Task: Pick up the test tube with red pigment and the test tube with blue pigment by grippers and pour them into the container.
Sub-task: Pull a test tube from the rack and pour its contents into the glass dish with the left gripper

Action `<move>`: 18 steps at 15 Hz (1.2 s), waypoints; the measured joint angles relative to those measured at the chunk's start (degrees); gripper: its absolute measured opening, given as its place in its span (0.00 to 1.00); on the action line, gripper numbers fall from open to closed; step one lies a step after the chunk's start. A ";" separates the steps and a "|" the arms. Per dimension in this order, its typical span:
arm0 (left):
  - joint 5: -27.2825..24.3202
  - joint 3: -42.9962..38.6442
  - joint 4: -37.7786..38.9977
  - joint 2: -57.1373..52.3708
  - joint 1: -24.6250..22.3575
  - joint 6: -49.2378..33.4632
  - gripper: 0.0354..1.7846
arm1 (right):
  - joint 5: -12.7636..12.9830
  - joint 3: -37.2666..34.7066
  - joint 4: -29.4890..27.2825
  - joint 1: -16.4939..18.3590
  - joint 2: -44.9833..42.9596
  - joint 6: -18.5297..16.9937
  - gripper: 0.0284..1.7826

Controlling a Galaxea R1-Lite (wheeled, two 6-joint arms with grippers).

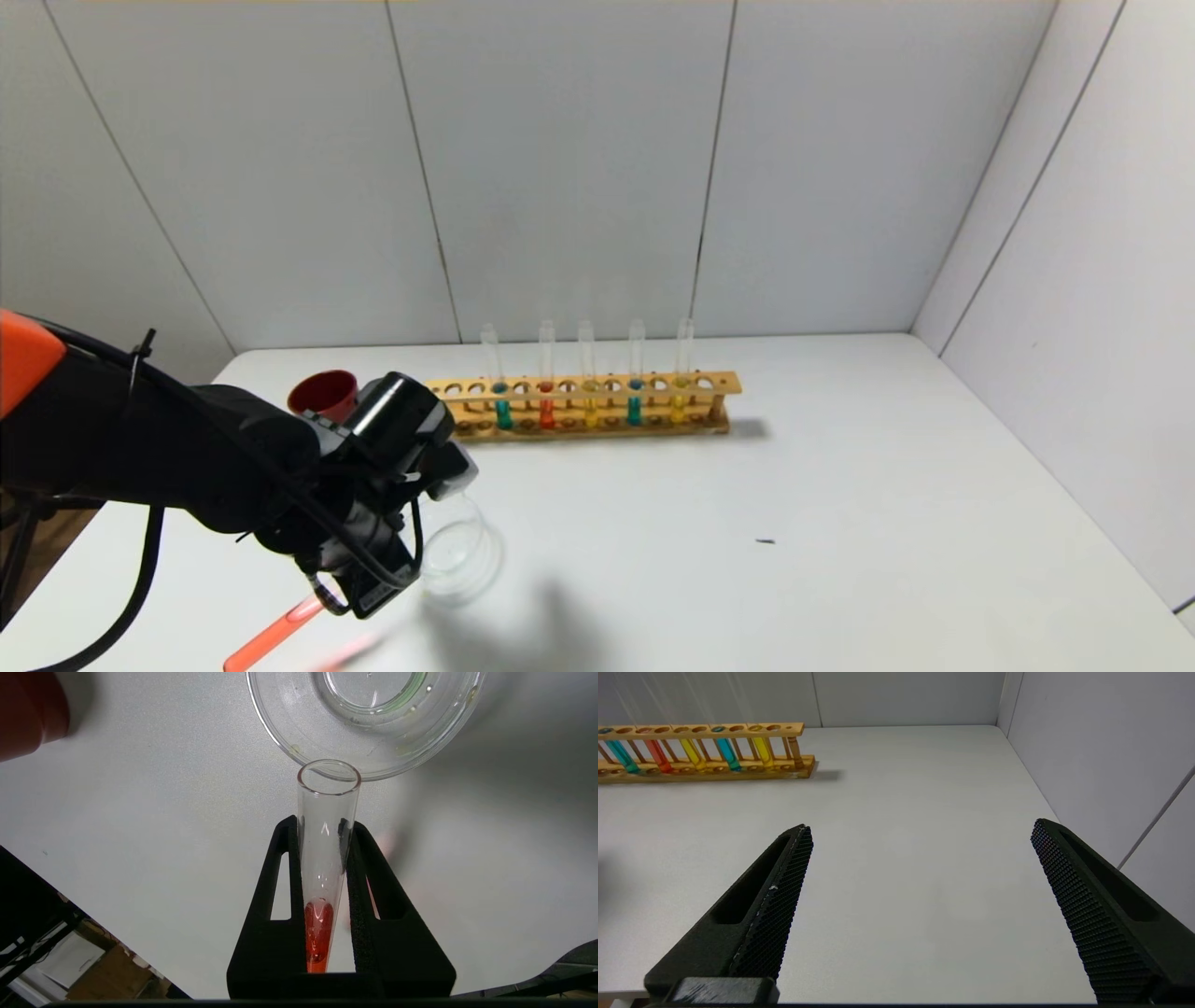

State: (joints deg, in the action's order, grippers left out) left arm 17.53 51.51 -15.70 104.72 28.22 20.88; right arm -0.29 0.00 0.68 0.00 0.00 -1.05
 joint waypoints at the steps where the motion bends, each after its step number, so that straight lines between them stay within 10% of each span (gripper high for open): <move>1: 0.22 0.74 -1.16 0.55 0.00 0.00 0.16 | 0.02 0.00 0.00 0.00 0.00 0.00 0.96; 18: 6.74 15.47 -18.38 7.52 2.40 1.08 0.16 | 0.00 0.00 -0.02 0.00 0.00 0.00 0.96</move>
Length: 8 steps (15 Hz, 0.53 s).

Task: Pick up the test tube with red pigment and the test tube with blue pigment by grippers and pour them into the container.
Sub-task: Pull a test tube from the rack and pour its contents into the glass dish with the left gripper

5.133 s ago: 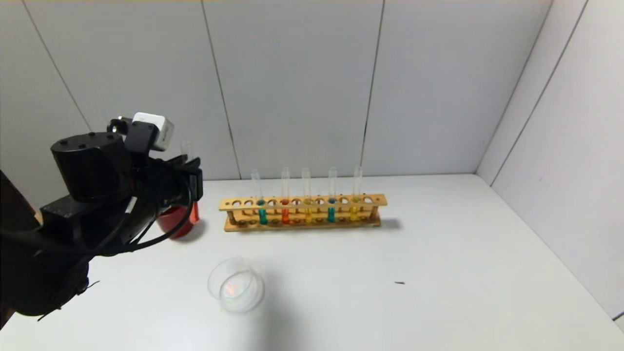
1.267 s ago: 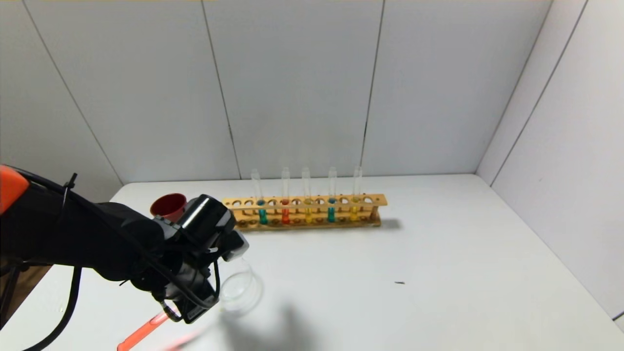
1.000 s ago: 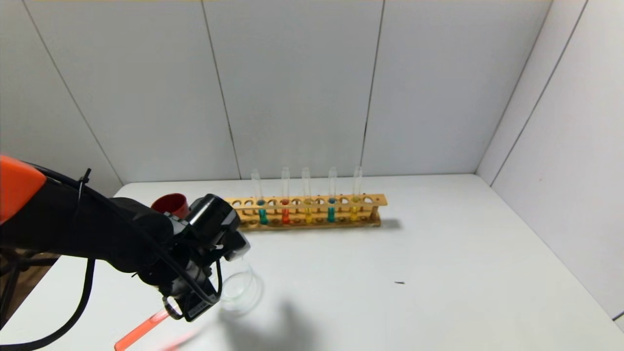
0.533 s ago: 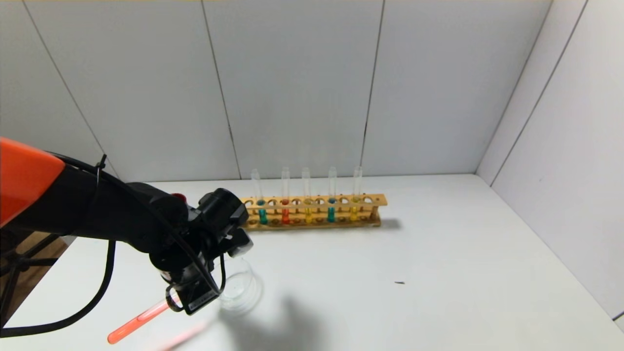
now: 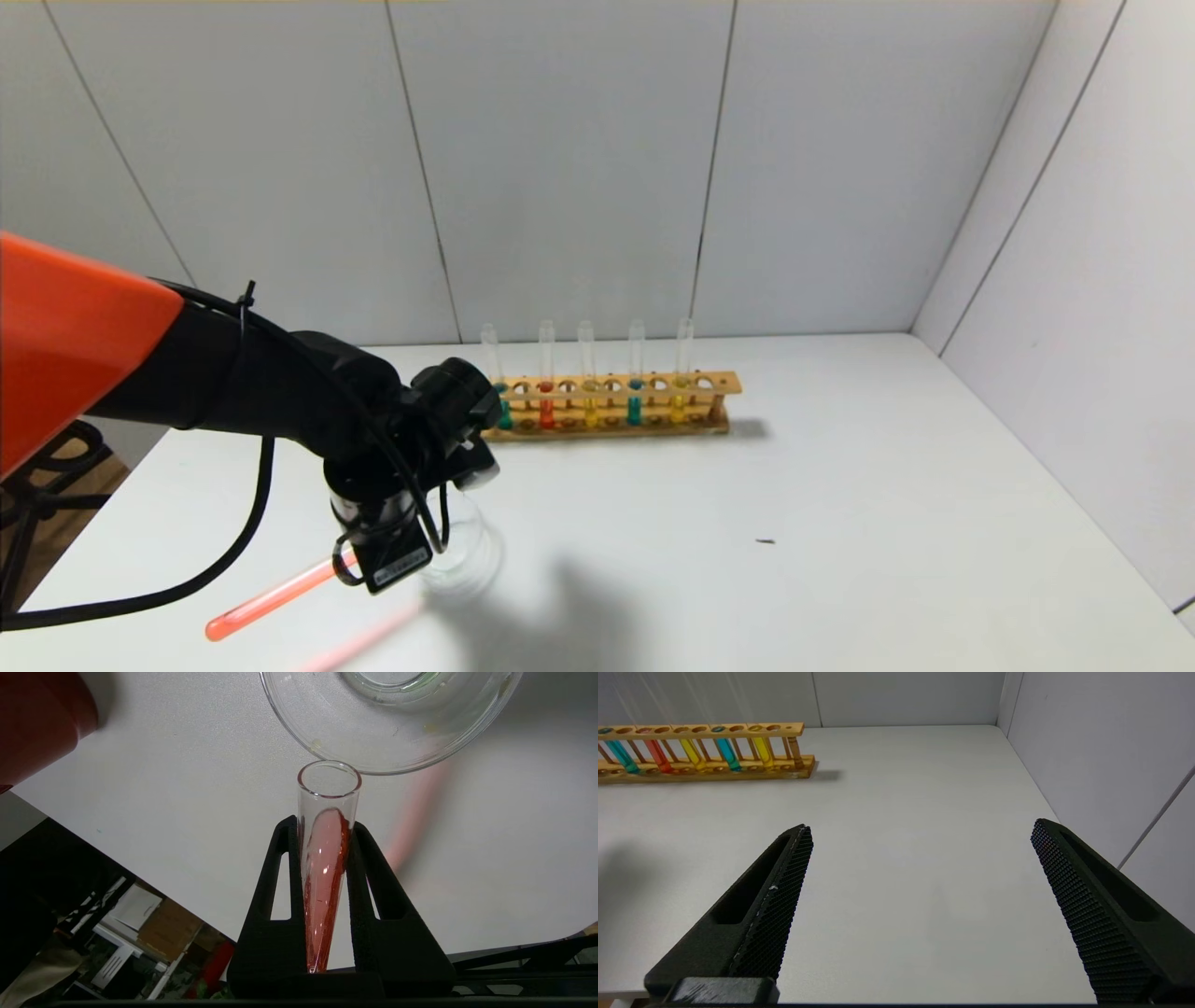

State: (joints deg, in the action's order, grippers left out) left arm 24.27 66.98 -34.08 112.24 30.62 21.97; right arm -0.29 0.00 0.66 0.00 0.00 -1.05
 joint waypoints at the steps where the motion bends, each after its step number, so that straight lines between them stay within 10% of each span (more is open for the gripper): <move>1: 0.04 0.41 -0.95 0.28 0.33 0.07 0.16 | 0.02 0.00 0.02 0.00 0.00 0.00 0.96; 8: 0.89 5.33 -7.29 2.51 2.26 -0.04 0.16 | 0.05 0.00 0.02 0.00 0.00 0.01 0.96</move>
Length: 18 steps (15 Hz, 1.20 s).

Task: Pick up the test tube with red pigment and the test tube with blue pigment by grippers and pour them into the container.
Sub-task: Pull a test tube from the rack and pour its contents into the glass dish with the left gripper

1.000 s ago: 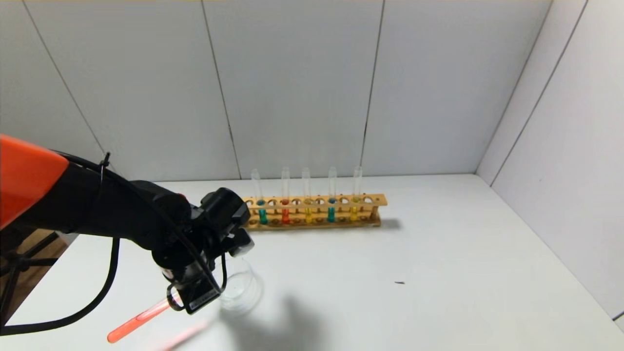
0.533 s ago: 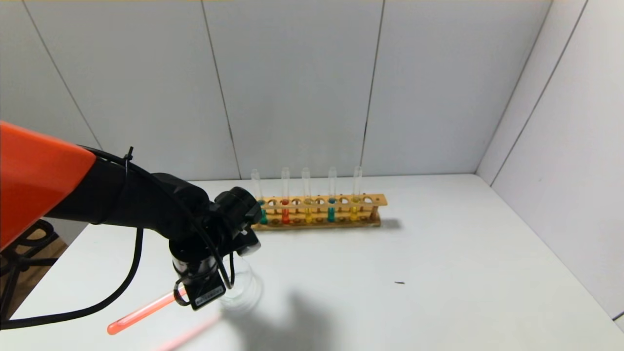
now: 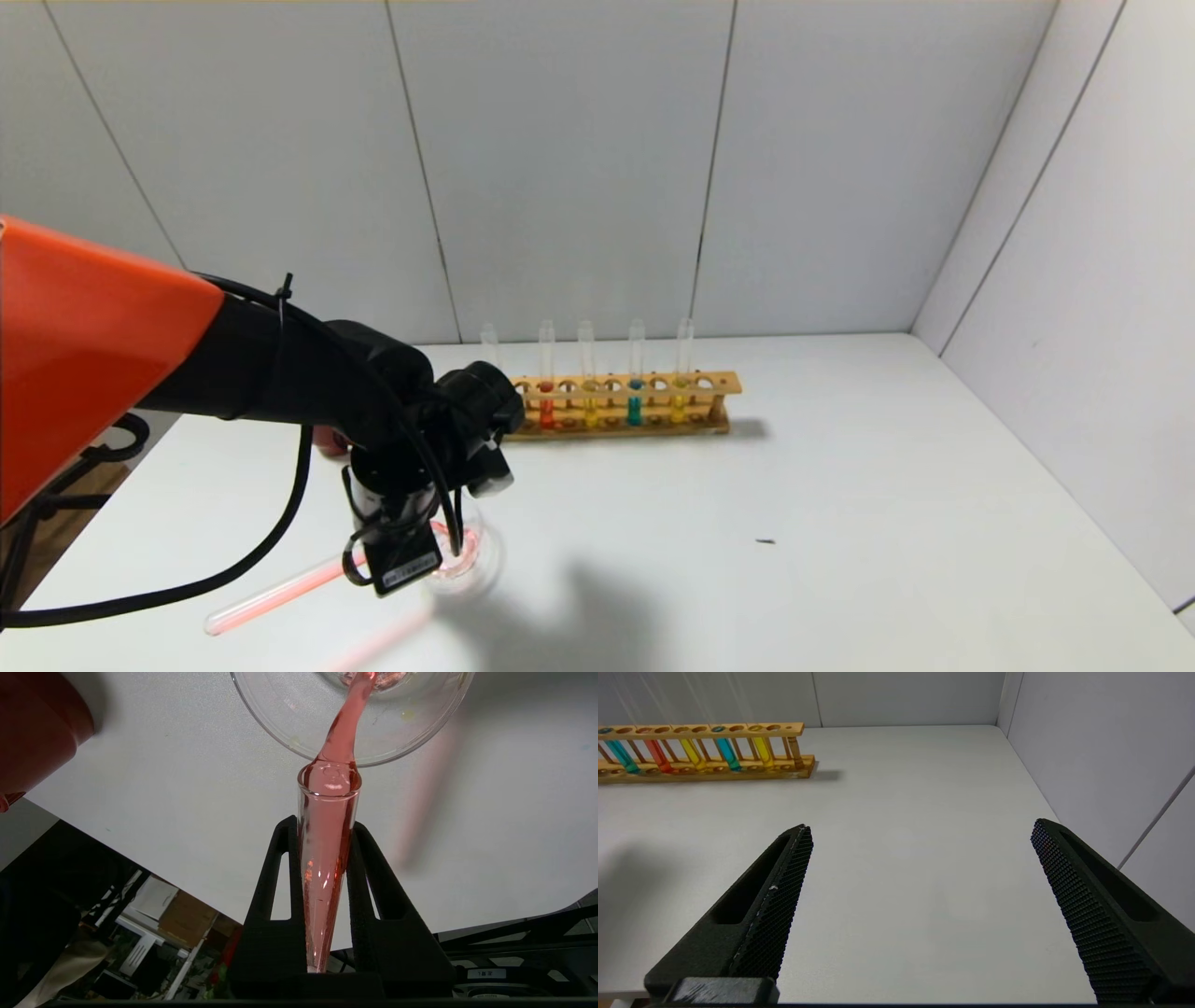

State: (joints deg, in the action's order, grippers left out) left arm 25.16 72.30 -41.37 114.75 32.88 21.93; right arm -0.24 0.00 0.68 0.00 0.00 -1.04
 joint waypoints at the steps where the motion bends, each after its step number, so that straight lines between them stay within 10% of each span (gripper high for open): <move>1: 0.05 0.33 -0.33 0.33 0.26 0.00 0.16 | -0.05 0.00 0.00 0.00 0.00 -0.01 0.96; 18: 1.65 11.61 -14.08 5.79 0.89 -0.02 0.16 | -0.02 0.00 0.00 0.00 0.00 -0.01 0.96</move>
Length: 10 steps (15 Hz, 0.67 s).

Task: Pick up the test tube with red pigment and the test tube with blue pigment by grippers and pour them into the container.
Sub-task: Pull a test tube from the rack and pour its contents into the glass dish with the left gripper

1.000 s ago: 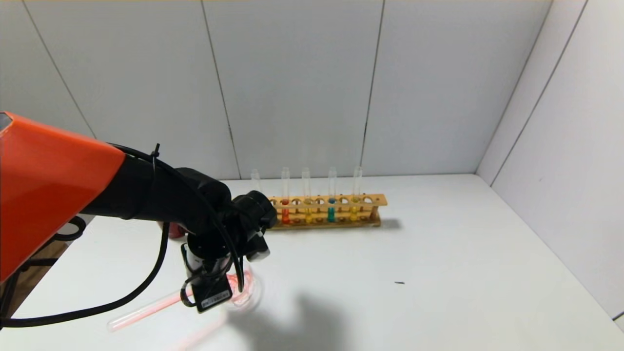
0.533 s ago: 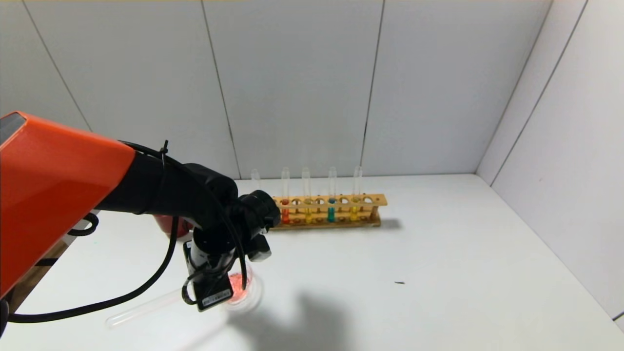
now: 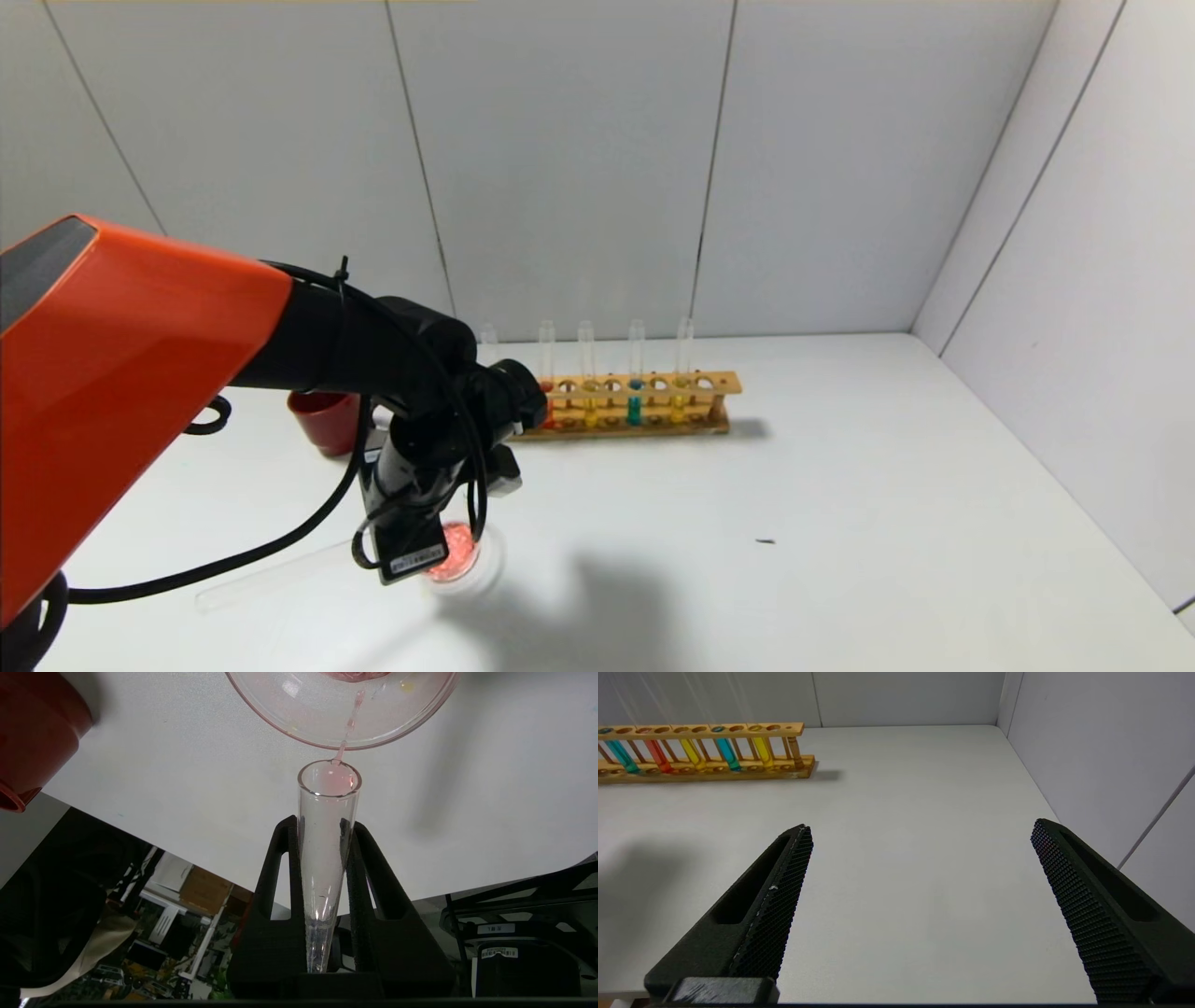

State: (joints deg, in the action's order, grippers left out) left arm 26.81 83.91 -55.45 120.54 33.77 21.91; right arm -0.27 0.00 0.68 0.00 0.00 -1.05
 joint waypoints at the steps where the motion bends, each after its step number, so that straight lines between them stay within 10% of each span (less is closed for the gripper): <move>1: 0.12 0.51 -0.44 0.55 0.05 -0.09 0.16 | 0.00 0.00 0.00 0.00 0.00 0.01 0.96; 10: 2.13 6.39 -6.12 4.99 0.63 -0.22 0.16 | 0.00 0.00 0.00 0.00 0.00 0.00 0.96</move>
State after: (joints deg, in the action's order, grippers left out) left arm 28.94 90.30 -61.57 125.53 34.40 21.69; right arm -0.27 0.00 0.68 0.00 0.00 -1.05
